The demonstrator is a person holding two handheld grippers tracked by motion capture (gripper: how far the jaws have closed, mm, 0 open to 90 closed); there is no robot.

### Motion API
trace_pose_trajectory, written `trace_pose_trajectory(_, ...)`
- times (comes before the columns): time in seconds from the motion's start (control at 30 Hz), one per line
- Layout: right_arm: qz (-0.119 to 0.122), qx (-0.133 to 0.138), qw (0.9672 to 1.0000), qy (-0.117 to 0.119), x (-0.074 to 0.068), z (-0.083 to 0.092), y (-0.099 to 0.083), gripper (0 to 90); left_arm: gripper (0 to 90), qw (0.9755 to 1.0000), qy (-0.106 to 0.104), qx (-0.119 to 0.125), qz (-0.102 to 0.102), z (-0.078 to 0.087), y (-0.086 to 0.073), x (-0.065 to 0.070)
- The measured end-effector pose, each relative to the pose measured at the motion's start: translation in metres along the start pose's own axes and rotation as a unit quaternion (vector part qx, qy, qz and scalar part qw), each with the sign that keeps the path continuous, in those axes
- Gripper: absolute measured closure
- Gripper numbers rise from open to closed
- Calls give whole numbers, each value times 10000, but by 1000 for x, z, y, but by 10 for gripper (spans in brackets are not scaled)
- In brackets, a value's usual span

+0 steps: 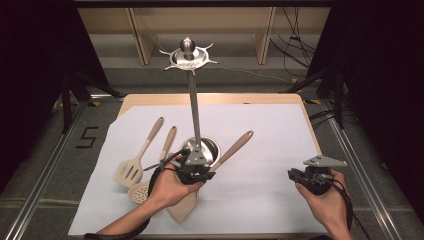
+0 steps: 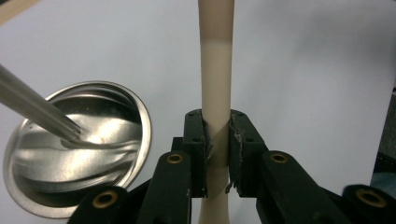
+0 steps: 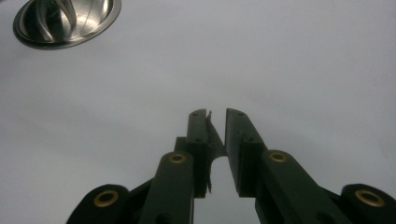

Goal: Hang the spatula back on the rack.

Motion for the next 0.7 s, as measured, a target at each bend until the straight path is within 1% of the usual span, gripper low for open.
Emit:
trace_pose_trajectory(0.03, -148, -57, 9999, 16, -2, 1, 0, 802, 783, 9999, -13, 102, 42, 4, 0, 0)
trace_pose_trajectory(0.07, -148, -57, 9999, 16, -2, 1, 0, 802, 783, 9999, 55, 132, 42, 8, -1, -2)
trace_pose_trajectory(0.1, 68, -22, 10000, 5, 0, 0, 0, 802, 783, 9996, 45, 247, 99, 13, -1, -3)
trace_pose_trajectory(0.13, 60, 24, 10000, 16, 0, -1, 0, 802, 783, 9994, 69, 332, 119, 16, -1, -3)
trace_pose_trajectory(0.17, 66, -28, 10000, 33, 1, 0, 1, 802, 783, 9991, 63, 390, 144, 21, -2, -4)
trace_pose_trajectory(0.23, 89, -39, 9999, 25, 1, 0, 1, 802, 783, 9983, 91, 543, 212, 28, -3, -5)
trace_pose_trajectory(0.27, 41, 1, 10000, -38, 0, 1, 2, 803, 783, 9969, 99, 706, 339, 31, -3, -3)
trace_pose_trajectory(0.3, 41, 1, 10000, -38, 0, 1, 2, 803, 783, 9968, 102, 724, 319, 35, -4, -5)
trace_pose_trajectory(0.33, -193, -91, 9998, -36, -4, 2, 1, 803, 783, 9963, 162, 784, 304, 39, -4, -5)
trace_pose_trajectory(0.37, -77, -76, 9999, -54, -2, 2, 2, 803, 783, 9946, 134, 943, 417, 42, -3, -4)
trace_pose_trajectory(0.4, -27, -3, 10000, -64, -2, 1, 1, 803, 783, 9938, 161, 1000, 452, 46, -3, -4)
trace_pose_trajectory(0.43, -27, -3, 10000, -64, -2, 1, 1, 803, 783, 9934, 189, 1027, 472, 51, -3, -4)
trace_pose_trajectory(0.47, -142, -96, 9998, -59, -4, 2, 2, 803, 783, 9926, 174, 1109, 466, 56, -2, -5)
trace_pose_trajectory(0.5, -139, -98, 9998, -47, -4, 2, 2, 803, 783, 9916, 194, 1179, 501, 60, -2, -5)
trace_pose_trajectory(0.53, -231, -135, 9996, 8, -6, 2, 1, 803, 783, 9907, 238, 1242, 504, 65, -1, -6)
trace_pose_trajectory(0.57, -27, -120, 9999, -9, -3, 2, 2, 803, 783, 9900, 254, 1292, 508, 68, -1, -7)
trace_pose_trajectory(0.6, -24, -120, 9999, -46, -3, 2, 2, 803, 783, 9891, 320, 1332, 545, 72, -2, -8)
trace_pose_trajectory(0.63, -22, -131, 9999, -43, -4, 2, 2, 803, 783, 9883, 353, 1342, 633, 75, -3, -8)
trace_pose_trajectory(0.67, -116, -101, 9999, -32, -5, 2, 2, 804, 783, 9873, 413, 1389, 644, 79, -3, -9)
trace_pose_trajectory(0.7, -116, -101, 9999, -32, -5, 2, 2, 804, 783, 9872, 423, 1419, 599, 82, -4, -10)
Point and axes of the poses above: each handheld gripper's, and its own axes: z roughly backward along the jaws, y roughly out of its top, x roughly to its right, the point moved 3 cm from there along -z, roughly forward along the jaws, and after that the axes turned 4 degrees about -z, right-handed, at the moved point
